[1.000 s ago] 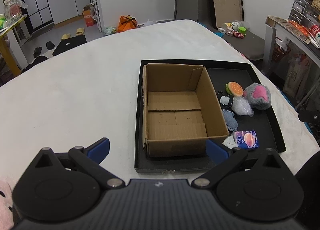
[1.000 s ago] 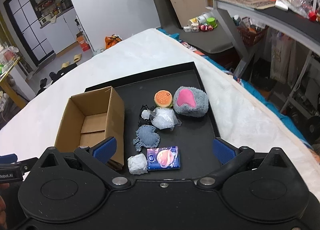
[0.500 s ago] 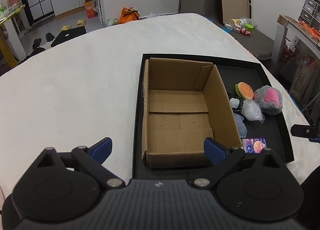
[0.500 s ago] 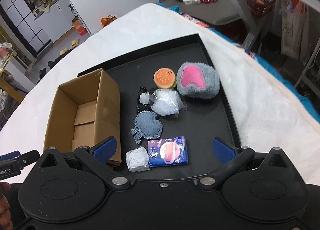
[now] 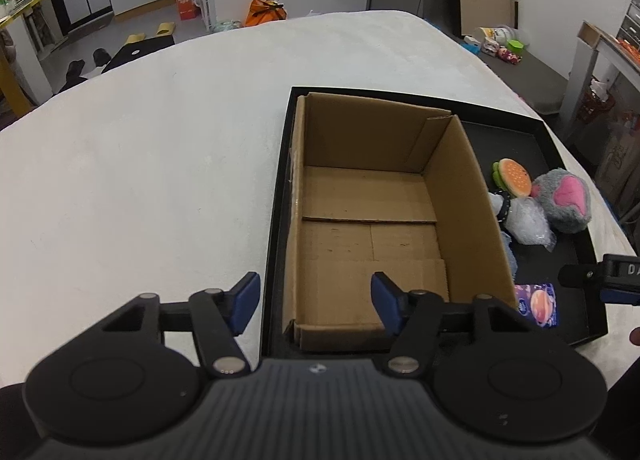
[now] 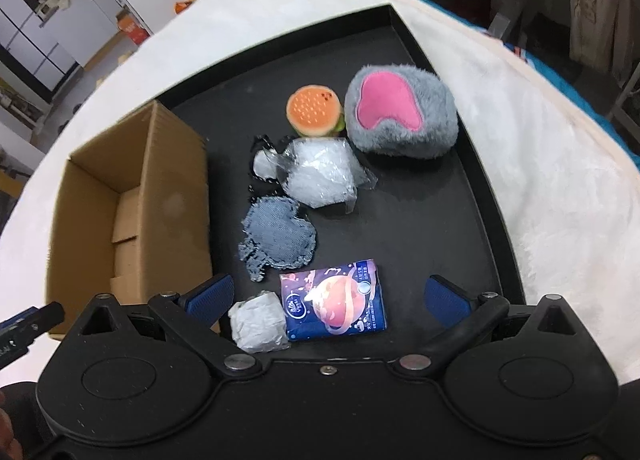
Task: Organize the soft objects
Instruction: 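Move the right gripper down over the purple tissue pack and close on it, then lift the purple tissue pack with the right gripper and drop it into the box, then move the right gripper over to the grey plush with pink patch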
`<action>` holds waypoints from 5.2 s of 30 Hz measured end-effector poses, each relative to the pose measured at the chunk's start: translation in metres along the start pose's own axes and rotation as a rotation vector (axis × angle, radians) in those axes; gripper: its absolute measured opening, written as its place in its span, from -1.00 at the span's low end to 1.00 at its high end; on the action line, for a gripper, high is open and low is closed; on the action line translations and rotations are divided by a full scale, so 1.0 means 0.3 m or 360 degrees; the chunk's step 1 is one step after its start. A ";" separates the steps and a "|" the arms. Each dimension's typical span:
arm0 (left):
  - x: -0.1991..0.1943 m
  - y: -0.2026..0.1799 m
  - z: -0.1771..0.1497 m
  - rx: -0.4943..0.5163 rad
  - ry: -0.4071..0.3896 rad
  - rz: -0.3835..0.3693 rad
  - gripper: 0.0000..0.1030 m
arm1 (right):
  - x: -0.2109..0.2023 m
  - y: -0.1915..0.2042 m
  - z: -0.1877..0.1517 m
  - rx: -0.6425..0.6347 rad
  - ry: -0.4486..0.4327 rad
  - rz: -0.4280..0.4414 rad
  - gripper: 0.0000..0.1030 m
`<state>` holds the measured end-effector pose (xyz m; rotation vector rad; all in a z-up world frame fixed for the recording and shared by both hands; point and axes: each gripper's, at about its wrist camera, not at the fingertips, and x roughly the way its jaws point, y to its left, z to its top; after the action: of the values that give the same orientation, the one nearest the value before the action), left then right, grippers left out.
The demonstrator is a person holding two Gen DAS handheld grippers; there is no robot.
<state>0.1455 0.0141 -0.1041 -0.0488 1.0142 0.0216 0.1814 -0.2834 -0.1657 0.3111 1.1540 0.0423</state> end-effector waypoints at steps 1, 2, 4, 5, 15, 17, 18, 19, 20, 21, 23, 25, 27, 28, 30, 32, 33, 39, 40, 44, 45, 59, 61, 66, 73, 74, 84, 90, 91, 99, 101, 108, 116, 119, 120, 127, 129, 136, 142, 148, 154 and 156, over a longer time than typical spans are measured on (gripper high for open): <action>0.007 0.003 0.002 -0.0003 0.0002 0.0005 0.03 | 0.011 0.001 0.001 -0.0004 0.0009 -0.0004 0.99; 0.013 0.006 0.002 -0.0006 0.0004 0.0005 0.00 | 0.024 0.004 0.002 -0.0009 0.0020 -0.0008 0.98; 0.027 0.009 0.007 -0.0015 0.0015 0.0008 -0.04 | 0.045 0.007 0.005 -0.0017 0.0039 -0.0016 0.96; 0.033 0.010 0.010 -0.0016 0.0018 0.0010 -0.06 | 0.057 0.007 0.006 -0.0017 0.0053 -0.0021 0.92; 0.093 0.011 0.019 -0.0024 0.0059 0.0039 -0.40 | 0.145 0.031 0.009 -0.0086 0.0152 -0.0097 0.76; 0.103 0.012 0.018 -0.0026 0.0069 0.0041 -0.48 | 0.156 0.044 0.005 -0.0122 0.0160 -0.0108 0.74; 0.107 0.012 0.018 -0.0028 0.0075 0.0042 -0.52 | 0.162 0.050 0.004 -0.0139 0.0164 -0.0116 0.74; 0.111 0.012 0.018 -0.0030 0.0083 0.0042 -0.54 | 0.169 0.056 0.001 -0.0153 0.0171 -0.0125 0.70; 0.114 0.012 0.018 -0.0031 0.0083 0.0049 -0.61 | 0.176 0.059 -0.002 -0.0166 0.0184 -0.0136 0.61; 0.116 0.013 0.017 -0.0027 0.0080 0.0058 -0.67 | 0.183 0.063 -0.005 -0.0171 0.0197 -0.0144 0.55; 0.117 0.015 0.017 -0.0028 0.0076 0.0071 -0.82 | 0.207 0.064 -0.007 -0.0173 0.0229 -0.0140 0.38; 0.114 0.022 0.019 -0.0040 0.0072 0.0068 -0.82 | 0.202 0.071 -0.014 -0.0188 0.0214 -0.0143 0.37; 0.110 0.031 0.016 -0.0047 0.0068 0.0039 -0.82 | 0.193 0.075 -0.021 -0.0195 0.0191 -0.0144 0.36; 0.109 0.034 0.013 -0.0043 0.0068 0.0032 -0.82 | 0.186 0.076 -0.022 -0.0191 0.0175 -0.0146 0.35; 0.107 0.037 0.009 -0.0043 0.0067 0.0025 -0.82 | 0.168 0.074 -0.022 -0.0174 0.0146 -0.0134 0.35; 0.103 0.041 0.010 -0.0040 0.0067 0.0018 -0.82 | 0.147 0.072 -0.024 -0.0168 0.0119 -0.0122 0.35; 0.101 0.040 0.008 -0.0035 0.0068 0.0018 -0.82 | 0.131 0.072 -0.022 -0.0171 0.0103 -0.0125 0.35; 0.089 0.036 0.008 -0.0001 0.0055 0.0020 -0.82 | 0.071 0.095 -0.026 -0.0179 0.0012 -0.0122 0.35; 0.087 0.035 0.009 0.0007 0.0053 0.0021 -0.82 | 0.052 0.094 -0.032 -0.0181 -0.0007 -0.0120 0.35; 0.088 0.038 0.004 0.0000 0.0054 0.0019 -0.82 | 0.021 0.103 -0.034 -0.0162 -0.0111 -0.0090 0.35; 0.089 0.038 0.005 -0.0001 0.0057 0.0017 -0.82 | 0.007 0.104 -0.030 -0.0158 -0.0137 -0.0080 0.35; 0.107 0.040 0.004 -0.0050 0.0080 0.0003 -0.82 | -0.122 0.168 -0.005 -0.0179 -0.0295 0.0055 0.35; 0.109 0.044 0.002 -0.0058 0.0086 -0.0006 -0.82 | -0.139 0.200 0.004 -0.0209 -0.0316 0.0073 0.35; 0.113 0.063 -0.001 -0.0108 0.0109 -0.0044 -0.81 | -0.164 0.286 0.027 -0.0272 -0.0354 0.0112 0.35; 0.118 0.082 -0.006 -0.0167 0.0123 -0.0081 -0.81 | -0.152 0.385 0.032 -0.0343 -0.0342 0.0154 0.35; 0.119 0.084 -0.006 -0.0173 0.0123 -0.0086 -0.80 | -0.147 0.400 0.031 -0.0353 -0.0336 0.0159 0.35; 0.113 0.129 -0.014 -0.0262 0.0100 -0.0156 -0.78 | -0.096 0.504 0.020 -0.0355 -0.0248 0.0229 0.36; 0.107 0.153 -0.016 -0.0287 0.0102 -0.0184 -0.77 | -0.078 0.530 0.027 -0.0261 -0.0195 0.0369 0.74; 0.109 0.154 -0.012 -0.0288 0.0103 -0.0186 -0.77 | -0.079 0.527 0.029 -0.0251 -0.0194 0.0374 0.77; 0.112 0.155 -0.002 -0.0294 0.0109 -0.0188 -0.76 | -0.096 0.503 0.030 -0.0302 -0.0219 0.0308 0.77; 0.110 0.150 -0.001 -0.0287 0.0111 -0.0182 -0.76 | -0.104 0.491 0.031 -0.0324 -0.0226 0.0286 0.77; 0.109 0.131 0.009 -0.0253 0.0119 -0.0158 -0.71 | -0.126 0.421 0.049 -0.0322 -0.0251 0.0265 0.76; 0.113 0.110 0.026 -0.0261 0.0154 -0.0113 -0.24 | -0.140 0.321 0.094 -0.0300 -0.0303 0.0180 0.77; 0.106 0.099 0.037 -0.0248 0.0137 -0.0083 0.10 | -0.141 0.282 0.107 -0.0271 -0.0311 0.0144 0.78; 0.105 0.097 0.041 -0.0253 0.0131 -0.0074 0.21 | -0.138 0.270 0.111 -0.0265 -0.0313 0.0139 0.79; 0.093 0.090 0.069 -0.0305 0.0098 -0.0033 0.41 | -0.128 0.192 0.140 -0.0214 -0.0343 0.0110 0.95; 0.091 0.085 0.076 -0.0309 0.0088 -0.0006 0.44 | -0.122 0.166 0.150 -0.0183 -0.0347 0.0118 0.96; 0.097 0.064 0.093 -0.0299 0.0086 0.0042 0.47 | -0.104 0.068 0.186 -0.0117 -0.0369 0.0101 0.96; 0.115 0.041 0.103 -0.0273 0.0087 0.0103 0.47 | -0.068 -0.027 0.208 -0.0023 -0.0396 0.0081 0.96; 0.138 0.017 0.111 -0.0228 0.0112 0.0164 0.47 | -0.016 -0.106 0.222 0.0081 -0.0395 0.0052 0.96; 0.165 -0.012 0.126 -0.0197 0.0132 0.0214 0.47 | 0.036 -0.163 0.237 0.0182 -0.0344 0.0049 0.96; 0.177 -0.021 0.130 -0.0188 0.0137 0.0229 0.47 | 0.052 -0.174 0.241 0.0197 -0.0333 0.0049 0.96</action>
<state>0.2067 0.0095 -0.1284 -0.0848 1.1003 0.2123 0.2465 -0.3462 -0.1668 0.4326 0.9458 -0.0345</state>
